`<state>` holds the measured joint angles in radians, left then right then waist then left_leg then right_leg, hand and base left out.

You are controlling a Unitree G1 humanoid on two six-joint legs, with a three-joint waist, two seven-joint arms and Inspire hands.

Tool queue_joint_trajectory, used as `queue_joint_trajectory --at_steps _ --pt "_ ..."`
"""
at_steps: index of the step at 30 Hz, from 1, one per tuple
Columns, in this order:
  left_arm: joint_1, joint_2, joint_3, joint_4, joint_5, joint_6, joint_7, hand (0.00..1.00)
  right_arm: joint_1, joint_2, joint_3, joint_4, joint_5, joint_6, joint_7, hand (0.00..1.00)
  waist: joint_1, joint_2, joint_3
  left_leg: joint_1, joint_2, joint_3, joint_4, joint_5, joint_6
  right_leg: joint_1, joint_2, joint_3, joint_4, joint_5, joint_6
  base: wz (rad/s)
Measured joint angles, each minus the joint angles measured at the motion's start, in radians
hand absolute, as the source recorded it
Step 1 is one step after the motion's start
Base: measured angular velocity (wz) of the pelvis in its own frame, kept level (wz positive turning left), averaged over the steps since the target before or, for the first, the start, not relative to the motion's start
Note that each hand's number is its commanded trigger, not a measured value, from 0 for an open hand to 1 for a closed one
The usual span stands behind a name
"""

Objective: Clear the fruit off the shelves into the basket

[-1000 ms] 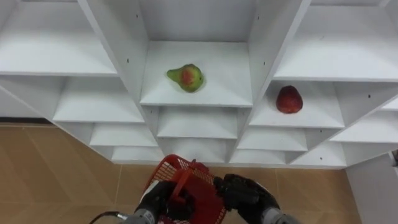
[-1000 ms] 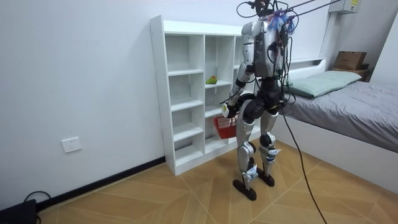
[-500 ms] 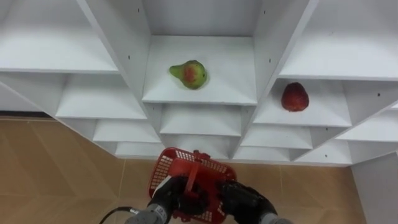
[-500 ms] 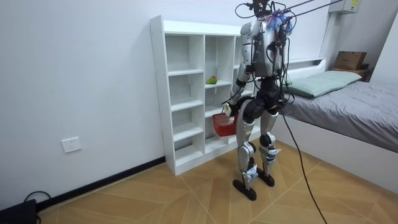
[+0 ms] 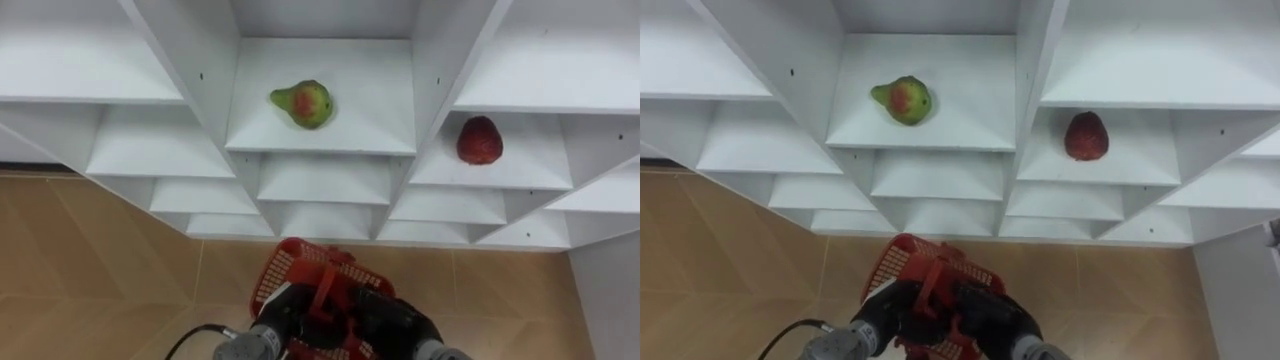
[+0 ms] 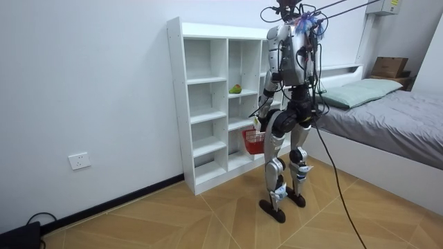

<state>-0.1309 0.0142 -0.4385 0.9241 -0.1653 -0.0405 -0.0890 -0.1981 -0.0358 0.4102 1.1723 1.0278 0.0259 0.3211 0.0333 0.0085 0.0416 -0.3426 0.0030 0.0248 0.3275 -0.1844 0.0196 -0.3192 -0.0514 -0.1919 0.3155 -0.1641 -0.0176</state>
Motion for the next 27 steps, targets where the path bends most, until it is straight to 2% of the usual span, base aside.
queue_joint_trajectory --at_steps 3,6,20,27 --pt "-0.003 0.003 -0.009 0.001 0.0 0.0 0.012 1.0 -0.002 -0.002 0.0 0.005 -0.002 0.001 0.0 0.0 -0.003 -0.002 0.0014 0.0 0.001 0.002 0.0 0.0 0.0 -0.001 -0.001 0.0 0.0 0.0 0.0 0.0" --pt "-0.006 0.003 -0.015 0.001 0.0 0.006 0.021 1.0 -0.003 -0.001 0.0 0.005 0.0 0.02 0.0 0.0 -0.004 -0.001 0.0018 0.0 0.0 0.004 0.001 0.0 0.0 -0.001 0.0 0.0 0.001 0.0 0.0 0.0" --pt "-0.008 0.007 -0.037 0.001 -0.003 0.014 0.042 1.0 0.003 -0.01 0.06 0.008 -0.012 0.018 0.002 0.0 -0.005 -0.003 0.0013 0.0 0.0 0.005 -0.006 0.003 -0.001 -0.003 0.0 -0.001 -0.005 0.0 -0.001 0.0" --pt "-0.01 0.011 -0.054 0.001 -0.038 0.02 0.039 1.0 0.005 -0.008 0.076 0.034 -0.021 0.02 0.01 0.0 -0.006 -0.011 0.0009 0.002 0.0 0.006 -0.004 0.003 -0.001 -0.002 0.0 -0.001 -0.003 0.001 -0.001 0.0"
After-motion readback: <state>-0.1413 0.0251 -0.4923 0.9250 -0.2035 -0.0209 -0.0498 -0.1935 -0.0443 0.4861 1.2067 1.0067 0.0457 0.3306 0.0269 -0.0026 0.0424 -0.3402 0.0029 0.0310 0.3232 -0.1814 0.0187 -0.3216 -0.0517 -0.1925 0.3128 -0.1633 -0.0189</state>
